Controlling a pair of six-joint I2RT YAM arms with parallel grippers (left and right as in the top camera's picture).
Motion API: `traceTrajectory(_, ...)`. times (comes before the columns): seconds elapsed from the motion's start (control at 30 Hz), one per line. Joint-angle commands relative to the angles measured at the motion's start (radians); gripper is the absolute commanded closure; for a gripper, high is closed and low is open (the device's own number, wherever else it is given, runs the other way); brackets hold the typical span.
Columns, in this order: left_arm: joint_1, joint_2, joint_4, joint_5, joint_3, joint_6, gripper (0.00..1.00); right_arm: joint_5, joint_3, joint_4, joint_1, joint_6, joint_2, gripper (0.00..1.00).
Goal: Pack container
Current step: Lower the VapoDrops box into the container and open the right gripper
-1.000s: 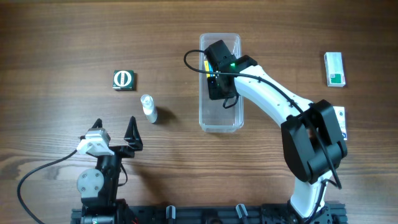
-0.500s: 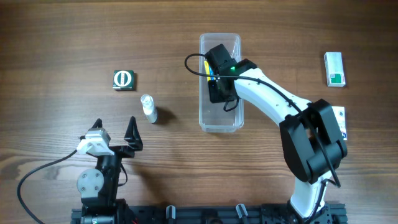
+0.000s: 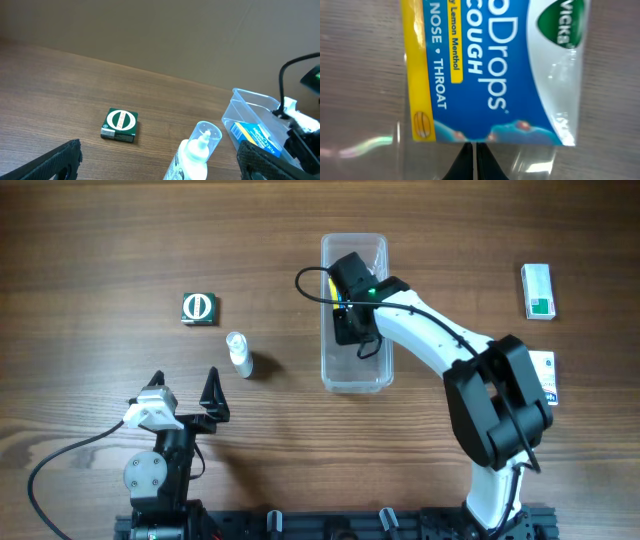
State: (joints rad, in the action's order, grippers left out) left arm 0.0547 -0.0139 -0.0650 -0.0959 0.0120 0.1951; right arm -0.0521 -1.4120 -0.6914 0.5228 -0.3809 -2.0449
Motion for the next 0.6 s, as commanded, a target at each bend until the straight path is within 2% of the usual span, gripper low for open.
traceTrajectory(0.0, 0.008, 0.007, -0.002, -0.012, -0.006, -0.016, 0.00, 0.009, 0.006, 0.025, 0.008, -0.012, -0.027, 0.96)
traceTrajectory(0.57, 0.008, 0.007, -0.002, -0.012, -0.006, -0.016, 0.00, -0.042, 0.006, 0.132, 0.008, -0.013, -0.027, 0.96)
